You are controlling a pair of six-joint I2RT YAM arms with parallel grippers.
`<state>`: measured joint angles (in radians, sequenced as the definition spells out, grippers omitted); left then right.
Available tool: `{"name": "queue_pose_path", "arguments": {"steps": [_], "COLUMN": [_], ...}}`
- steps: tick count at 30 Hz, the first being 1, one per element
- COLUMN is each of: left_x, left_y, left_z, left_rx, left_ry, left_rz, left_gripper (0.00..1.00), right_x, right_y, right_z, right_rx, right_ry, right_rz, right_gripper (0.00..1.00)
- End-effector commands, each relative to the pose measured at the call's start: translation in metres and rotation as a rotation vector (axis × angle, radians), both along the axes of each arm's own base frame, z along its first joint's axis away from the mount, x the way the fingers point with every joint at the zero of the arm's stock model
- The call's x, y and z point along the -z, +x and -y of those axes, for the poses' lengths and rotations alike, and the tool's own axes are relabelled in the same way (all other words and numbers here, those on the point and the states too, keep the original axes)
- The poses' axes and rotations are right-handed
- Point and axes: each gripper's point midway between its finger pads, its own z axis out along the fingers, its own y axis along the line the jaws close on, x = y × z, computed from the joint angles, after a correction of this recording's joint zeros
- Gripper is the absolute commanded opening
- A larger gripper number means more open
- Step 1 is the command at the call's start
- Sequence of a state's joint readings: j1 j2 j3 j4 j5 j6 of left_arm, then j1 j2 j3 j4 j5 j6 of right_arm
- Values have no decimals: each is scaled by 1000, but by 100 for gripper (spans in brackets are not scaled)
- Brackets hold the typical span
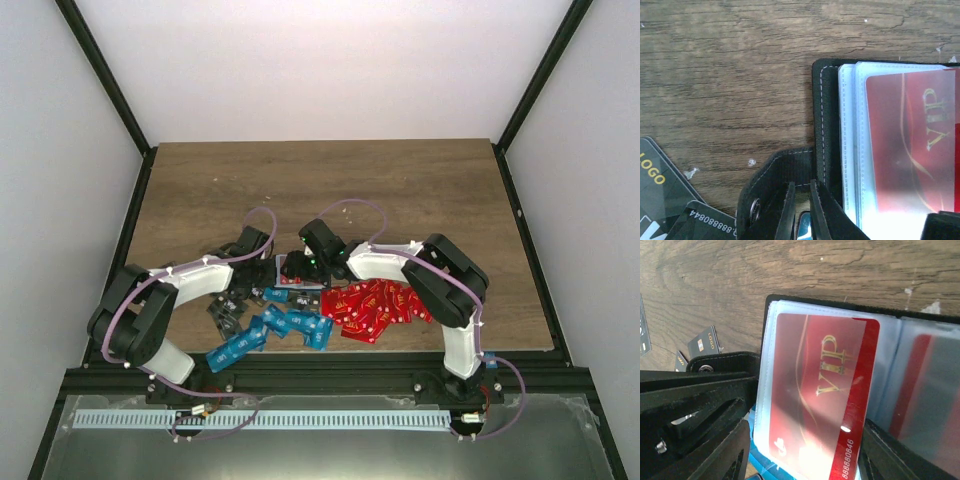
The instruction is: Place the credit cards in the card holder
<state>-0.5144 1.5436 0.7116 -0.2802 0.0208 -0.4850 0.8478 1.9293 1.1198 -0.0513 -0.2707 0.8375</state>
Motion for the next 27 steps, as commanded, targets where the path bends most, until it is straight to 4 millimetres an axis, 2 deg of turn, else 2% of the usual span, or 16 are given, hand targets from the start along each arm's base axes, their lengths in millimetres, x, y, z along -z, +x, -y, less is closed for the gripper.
{"name": "queue_pose_path", "arguments": {"steps": [1, 7, 12, 16, 24, 27], "left_x": [8, 3, -1, -9, -32, -44], "left_y": [-9, -8, -4, 2, 7, 7], "left_z": [14, 16, 10, 9, 9, 13], "left_rx": [37, 43, 30, 24, 25, 38], "left_ry": [-73, -79, -47, -33, -39, -68], "left_rz": [-40, -27, -8, 14, 58, 79], "left_gripper": [12, 12, 12, 12, 12, 13], "right_x": [16, 9, -6, -18, -39, -44], "right_y": [-10, -11, -12, -13, -9, -8], "right_z": [-12, -10, 0, 1, 7, 13], "right_rx": [-29, -31, -30, -57, -81, -78], "right_ry": [-49, -74, -95, -78, -49, -42], "right_rz": [-19, -8, 25, 53, 100, 121], "right_gripper": [59, 62, 72, 78, 80, 73]}}
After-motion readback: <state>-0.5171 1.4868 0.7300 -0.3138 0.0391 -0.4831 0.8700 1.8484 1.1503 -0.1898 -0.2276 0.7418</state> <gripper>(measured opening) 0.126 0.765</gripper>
